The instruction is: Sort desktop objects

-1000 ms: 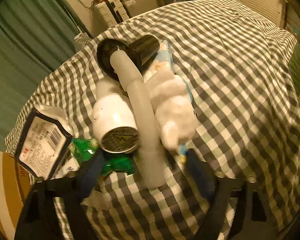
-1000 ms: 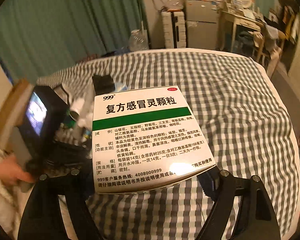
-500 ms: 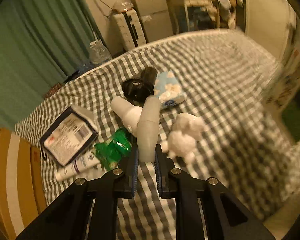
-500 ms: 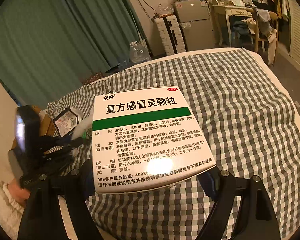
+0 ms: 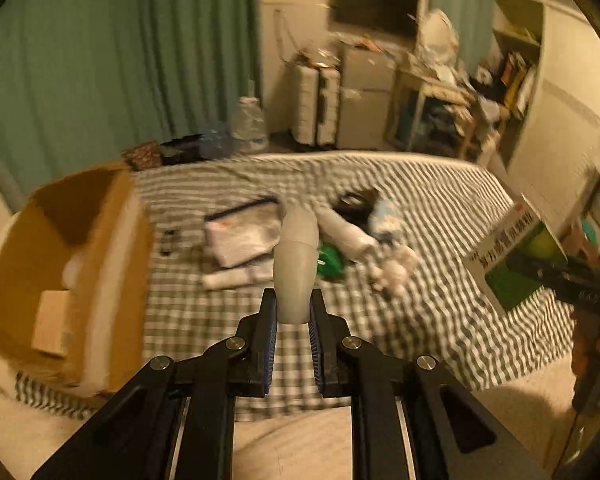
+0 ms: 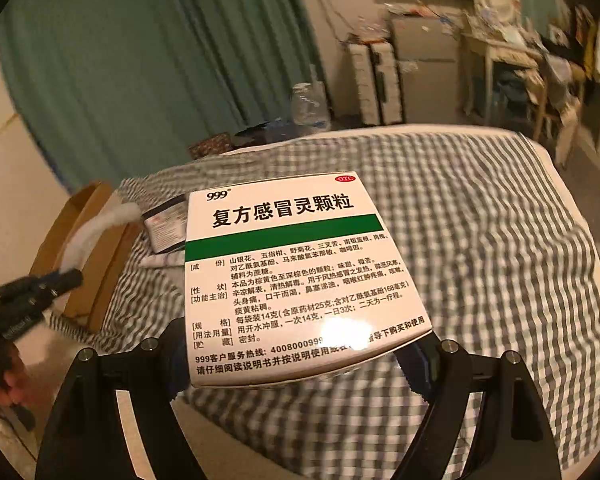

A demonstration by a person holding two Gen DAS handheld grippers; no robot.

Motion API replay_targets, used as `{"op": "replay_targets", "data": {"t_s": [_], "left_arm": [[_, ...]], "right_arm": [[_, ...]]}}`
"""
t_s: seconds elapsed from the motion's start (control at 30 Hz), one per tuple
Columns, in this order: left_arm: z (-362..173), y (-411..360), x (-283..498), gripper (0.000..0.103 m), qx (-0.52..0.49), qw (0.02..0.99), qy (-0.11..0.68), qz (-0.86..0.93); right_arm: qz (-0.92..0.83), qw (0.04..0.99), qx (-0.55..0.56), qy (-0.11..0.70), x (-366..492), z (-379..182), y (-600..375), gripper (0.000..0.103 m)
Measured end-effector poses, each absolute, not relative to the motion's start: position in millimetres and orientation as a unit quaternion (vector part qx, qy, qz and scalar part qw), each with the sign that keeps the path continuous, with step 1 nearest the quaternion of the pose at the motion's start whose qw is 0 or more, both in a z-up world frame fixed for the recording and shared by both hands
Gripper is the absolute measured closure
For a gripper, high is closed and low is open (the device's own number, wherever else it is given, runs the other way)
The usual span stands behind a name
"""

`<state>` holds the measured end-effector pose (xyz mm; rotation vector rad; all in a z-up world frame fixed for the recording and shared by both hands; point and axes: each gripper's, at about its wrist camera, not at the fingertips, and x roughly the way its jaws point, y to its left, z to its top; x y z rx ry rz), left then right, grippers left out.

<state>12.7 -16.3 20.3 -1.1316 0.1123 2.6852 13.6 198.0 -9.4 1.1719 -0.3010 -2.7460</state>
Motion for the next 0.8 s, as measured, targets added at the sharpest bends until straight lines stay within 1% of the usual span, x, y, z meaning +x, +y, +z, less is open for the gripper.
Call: {"op": "replay_targets", "data": {"t_s": [0.03,0.13,0.23,0.3,0.37,0.43,0.53,0.67,0.7,0.77,0.8], "left_arm": [[25.3,-26.4,11.7,0.088,-0.382,0.101,0.033,0.918],[45.2,-63.8,-4.1,0.088,-0.394,0.074,-0.017,0.916],[66.4,-96.3,-11.1,0.088,-0.378,0.016,-0.013,0.926],[83.0,-128.5,-11.0,0.088,-0.357,-0.028,-0.029,0.933],[89.9,-158.0,-12.2,0.088,-0.352,-0.044,-0.036,0.934],[85.6,-183.6,-12.2,0.088,-0.352,-0.066,-0.038,0.933],[59.8,-215.9,-17.9,0.088,-0.373,-0.093,-0.045,0.922],[31.1,-240.2,-30.2,0.087,-0.383,-0.107,-0.078,0.914],[25.2,-238.7,-33.8,0.084,-0.387,-0.110,-0.069,0.913],[16.4,-229.9,-38.9,0.075,-0.392,-0.102,-0.046,0.913],[13.7,-226.0,-39.8,0.059,-0.393,-0.093,-0.042,0.914]], "right_arm": [[-0.913,0.076,0.390,-0.095,13.1,-4.7,187.3,0.021],[-0.916,0.103,0.381,-0.071,7.3,17.3,145.3,0.021],[-0.916,0.147,0.370,-0.043,-5.8,41.1,91.6,0.021],[-0.911,0.189,0.365,-0.031,-20.4,56.7,50.3,0.020],[-0.905,0.232,0.355,-0.020,-36.5,71.8,6.7,0.020],[-0.901,0.267,0.343,-0.010,-55.0,83.2,-35.9,0.020],[-0.891,0.310,0.331,-0.002,-84.1,89.6,-107.7,0.020],[-0.877,0.327,0.351,-0.007,-117.1,72.0,-180.1,0.020],[-0.876,0.324,0.356,-0.008,-122.8,67.6,-187.1,0.017],[-0.872,0.311,0.378,-0.014,-142.8,58.1,-201.6,0.015],[-0.871,0.305,0.385,-0.023,-148.4,56.2,-205.1,0.014]]}}
